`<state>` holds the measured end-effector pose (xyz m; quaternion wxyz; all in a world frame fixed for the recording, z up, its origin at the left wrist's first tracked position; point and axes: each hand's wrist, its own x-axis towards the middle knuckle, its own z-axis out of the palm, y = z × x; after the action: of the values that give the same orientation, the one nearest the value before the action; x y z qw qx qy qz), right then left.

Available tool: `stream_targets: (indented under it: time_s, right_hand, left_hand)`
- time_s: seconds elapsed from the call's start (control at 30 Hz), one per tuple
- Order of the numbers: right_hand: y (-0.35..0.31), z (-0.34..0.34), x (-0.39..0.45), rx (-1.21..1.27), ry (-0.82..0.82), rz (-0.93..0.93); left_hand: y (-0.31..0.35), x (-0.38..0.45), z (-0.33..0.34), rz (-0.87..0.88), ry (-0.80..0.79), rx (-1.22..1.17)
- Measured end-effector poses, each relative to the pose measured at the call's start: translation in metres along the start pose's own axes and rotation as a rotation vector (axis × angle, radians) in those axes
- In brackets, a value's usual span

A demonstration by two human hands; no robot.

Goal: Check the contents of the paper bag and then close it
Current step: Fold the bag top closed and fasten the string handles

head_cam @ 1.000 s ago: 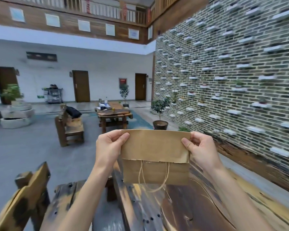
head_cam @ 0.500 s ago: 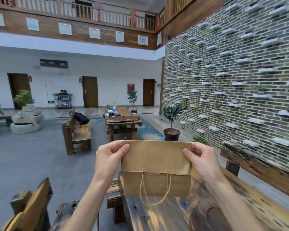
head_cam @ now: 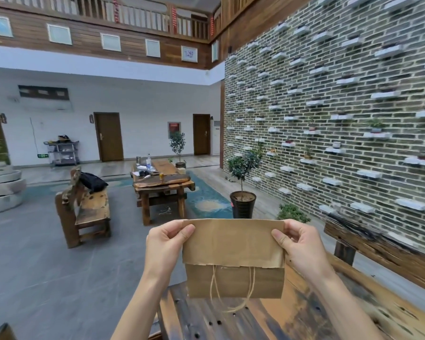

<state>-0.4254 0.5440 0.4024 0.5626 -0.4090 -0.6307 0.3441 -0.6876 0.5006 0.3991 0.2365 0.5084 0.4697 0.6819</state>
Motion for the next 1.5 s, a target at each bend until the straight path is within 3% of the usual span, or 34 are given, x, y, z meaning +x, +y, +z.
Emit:
stream_targets:
  time_s: [0.33,0.8,1.2,1.5]
  right_hand:
    - [0.053,-0.006,0.094,-0.122,0.172,0.047]
    - [0.126,0.005,0.163,-0.435,0.592,0.239]
    - [0.206,0.011,0.151,-0.693,0.742,0.604]
    - [0.325,0.012,0.103,-0.697,0.662,0.903]
  left_hand:
    - [-0.079,0.129,0.070,-0.022,-0.202,-0.057]
    - [-0.223,0.282,0.199,-0.126,-0.683,-0.272]
    - [-0.339,0.288,0.261,-0.231,-1.079,-0.141]
    - [-0.455,0.237,0.279,-0.342,-1.279,0.171]
